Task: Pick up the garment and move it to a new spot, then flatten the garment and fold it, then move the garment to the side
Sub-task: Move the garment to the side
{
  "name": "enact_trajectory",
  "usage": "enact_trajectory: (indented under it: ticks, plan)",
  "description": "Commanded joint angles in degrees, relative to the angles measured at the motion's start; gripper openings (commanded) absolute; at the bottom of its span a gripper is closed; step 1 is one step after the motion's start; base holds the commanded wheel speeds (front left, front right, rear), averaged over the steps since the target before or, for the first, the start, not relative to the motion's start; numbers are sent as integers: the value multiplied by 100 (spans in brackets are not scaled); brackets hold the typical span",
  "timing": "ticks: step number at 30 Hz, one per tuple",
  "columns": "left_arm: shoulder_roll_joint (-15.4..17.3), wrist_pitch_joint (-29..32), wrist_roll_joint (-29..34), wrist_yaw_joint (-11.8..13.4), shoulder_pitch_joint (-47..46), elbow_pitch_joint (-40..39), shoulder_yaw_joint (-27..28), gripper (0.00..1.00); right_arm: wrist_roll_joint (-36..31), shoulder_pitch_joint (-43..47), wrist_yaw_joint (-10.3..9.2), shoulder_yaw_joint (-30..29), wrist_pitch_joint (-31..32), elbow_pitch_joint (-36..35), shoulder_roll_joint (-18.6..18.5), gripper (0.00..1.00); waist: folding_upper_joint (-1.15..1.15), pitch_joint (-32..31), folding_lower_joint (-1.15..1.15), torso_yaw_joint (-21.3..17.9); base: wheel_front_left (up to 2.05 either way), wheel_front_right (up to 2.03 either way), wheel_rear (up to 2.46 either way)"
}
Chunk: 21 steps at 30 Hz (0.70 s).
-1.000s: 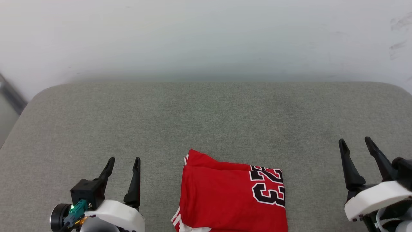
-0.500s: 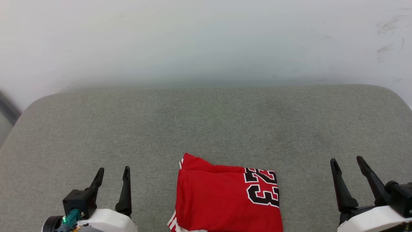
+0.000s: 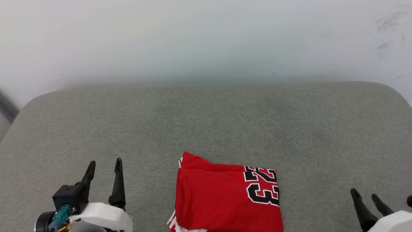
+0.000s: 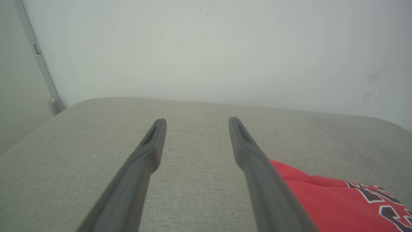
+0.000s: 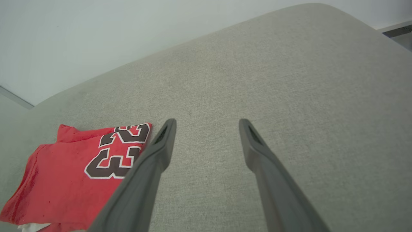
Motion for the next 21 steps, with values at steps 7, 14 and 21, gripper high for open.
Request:
enact_trajectory:
  ticks: [7, 14, 21]
  plan:
    - [-91, -39, 200, -84, -128, -151, 168, 100, 959, -436, 0, -456, 1583, 1112, -202, 100, 0, 144, 0, 311, 0, 0, 0]
    - [-249, -34, 358, -236, -328, -187, 175, 100, 1864, -1037, 0, -319, 2819, 2003, 12, 100, 0, 445, 0, 730, 0, 0, 0]
    - [-374, -34, 444, -392, -553, -86, 189, 100, 2818, -1635, -1, 277, 3059, 2397, 200, 100, 0, 765, 0, 1033, 0, 0, 0]
